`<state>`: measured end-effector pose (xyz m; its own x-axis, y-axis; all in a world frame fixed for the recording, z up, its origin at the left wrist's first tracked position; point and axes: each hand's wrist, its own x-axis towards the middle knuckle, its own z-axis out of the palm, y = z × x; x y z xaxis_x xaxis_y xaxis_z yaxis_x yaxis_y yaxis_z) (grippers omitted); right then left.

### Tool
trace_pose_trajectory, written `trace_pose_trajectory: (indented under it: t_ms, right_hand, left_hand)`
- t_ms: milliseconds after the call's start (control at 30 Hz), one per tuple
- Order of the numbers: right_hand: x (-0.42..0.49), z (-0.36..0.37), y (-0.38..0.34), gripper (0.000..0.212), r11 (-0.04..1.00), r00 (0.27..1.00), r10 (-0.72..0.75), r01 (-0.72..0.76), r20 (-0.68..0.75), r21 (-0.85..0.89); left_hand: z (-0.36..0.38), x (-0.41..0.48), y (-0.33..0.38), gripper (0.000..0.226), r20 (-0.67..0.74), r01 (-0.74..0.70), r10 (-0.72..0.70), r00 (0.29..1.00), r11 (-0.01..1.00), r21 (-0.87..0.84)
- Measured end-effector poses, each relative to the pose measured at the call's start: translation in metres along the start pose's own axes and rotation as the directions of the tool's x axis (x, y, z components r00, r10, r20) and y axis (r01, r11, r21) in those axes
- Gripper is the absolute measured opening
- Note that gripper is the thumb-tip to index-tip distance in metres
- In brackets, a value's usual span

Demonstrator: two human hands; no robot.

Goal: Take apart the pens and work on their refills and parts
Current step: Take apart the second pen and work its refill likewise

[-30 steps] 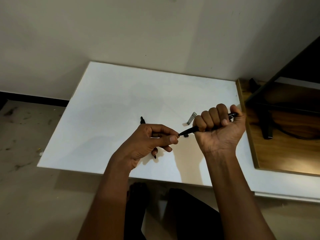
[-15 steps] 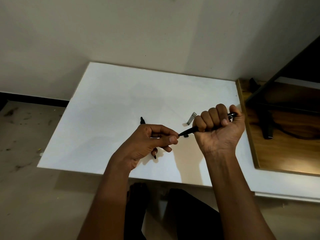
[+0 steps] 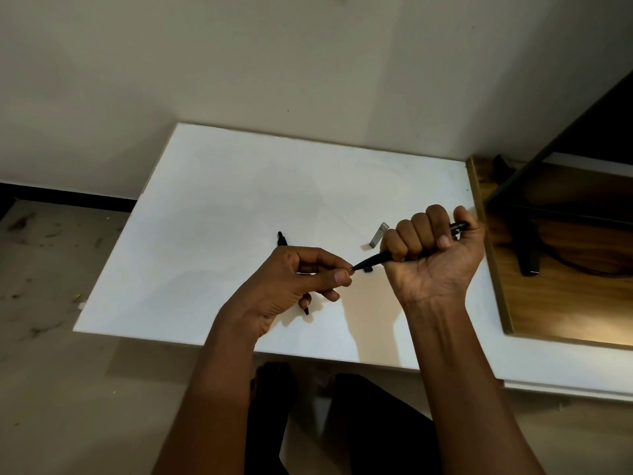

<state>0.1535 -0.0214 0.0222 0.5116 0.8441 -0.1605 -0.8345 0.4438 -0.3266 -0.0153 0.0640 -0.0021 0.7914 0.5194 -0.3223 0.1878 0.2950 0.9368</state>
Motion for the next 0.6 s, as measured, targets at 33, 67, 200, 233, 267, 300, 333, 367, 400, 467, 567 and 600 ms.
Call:
trace_pose_trajectory:
  t_ms: [33, 67, 200, 233, 267, 300, 333, 367, 400, 467, 567, 600]
  right_hand:
    - [0.0, 0.0, 0.0, 0.062, 1.0, 1.0, 0.0, 0.0, 0.001, 0.002]
    - [0.0, 0.0, 0.0, 0.062, 1.0, 1.0, 0.0, 0.0, 0.001, 0.002]
    - [0.0, 0.001, 0.001, 0.061, 1.0, 1.0, -0.003, 0.003, -0.012, -0.017]
    - [0.0, 0.001, 0.0, 0.06, 1.0, 1.0, -0.005, 0.004, -0.015, -0.031]
    - [-0.001, 0.003, 0.0, 0.06, 0.999, 1.0, -0.007, 0.006, -0.018, -0.053]
    - [-0.001, 0.004, 0.0, 0.059, 0.997, 1.0, -0.009, 0.007, -0.019, -0.081]
    - [-0.001, 0.006, -0.001, 0.058, 0.993, 1.0, -0.011, 0.009, -0.016, -0.116]
    - [-0.002, 0.009, -0.001, 0.058, 0.988, 1.0, -0.012, 0.011, -0.006, -0.155]
    - [-0.002, 0.012, -0.002, 0.058, 0.981, 1.0, -0.012, 0.014, 0.01, -0.193]
    - [-0.004, 0.018, -0.003, 0.058, 0.967, 0.999, -0.013, 0.025, 0.047, -0.253]
    - [-0.006, 0.026, -0.005, 0.057, 0.95, 0.997, -0.028, 0.051, 0.077, -0.308]
    - [-0.007, 0.028, -0.006, 0.057, 0.943, 0.996, -0.036, 0.062, 0.083, -0.326]
  left_hand:
    - [0.0, 0.0, 0.0, 0.022, 0.0, -0.001, 0.001, 1.0, 1.0, 0.001]
    - [0.0, 0.001, 0.0, 0.022, 0.001, -0.001, 0.001, 1.0, 1.0, 0.003]
    - [0.0, 0.001, -0.002, 0.023, 0.0, 0.005, -0.005, 1.0, 1.0, 0.006]
    - [0.0, 0.001, -0.002, 0.024, 0.0, 0.008, -0.008, 1.0, 1.0, 0.009]
    - [-0.001, 0.001, -0.002, 0.024, 0.0, 0.01, -0.01, 1.0, 1.0, 0.013]
    - [-0.001, 0.001, -0.002, 0.024, 0.001, 0.013, -0.013, 1.0, 1.0, 0.018]
    - [0.0, 0.001, -0.003, 0.024, 0.002, 0.016, -0.016, 1.0, 1.0, 0.024]
    - [0.0, 0.002, -0.003, 0.022, 0.003, 0.02, -0.02, 1.0, 0.999, 0.032]
    - [0.0, 0.002, -0.003, 0.021, 0.003, 0.025, -0.025, 1.0, 0.999, 0.041]
    - [0.0, 0.002, -0.004, 0.019, 0.002, 0.033, -0.033, 0.999, 0.998, 0.056]
    - [0.0, 0.003, -0.005, 0.012, -0.007, 0.045, -0.044, 0.999, 0.997, 0.065]
    - [-0.001, 0.003, -0.005, 0.011, -0.01, 0.048, -0.047, 0.999, 0.997, 0.068]
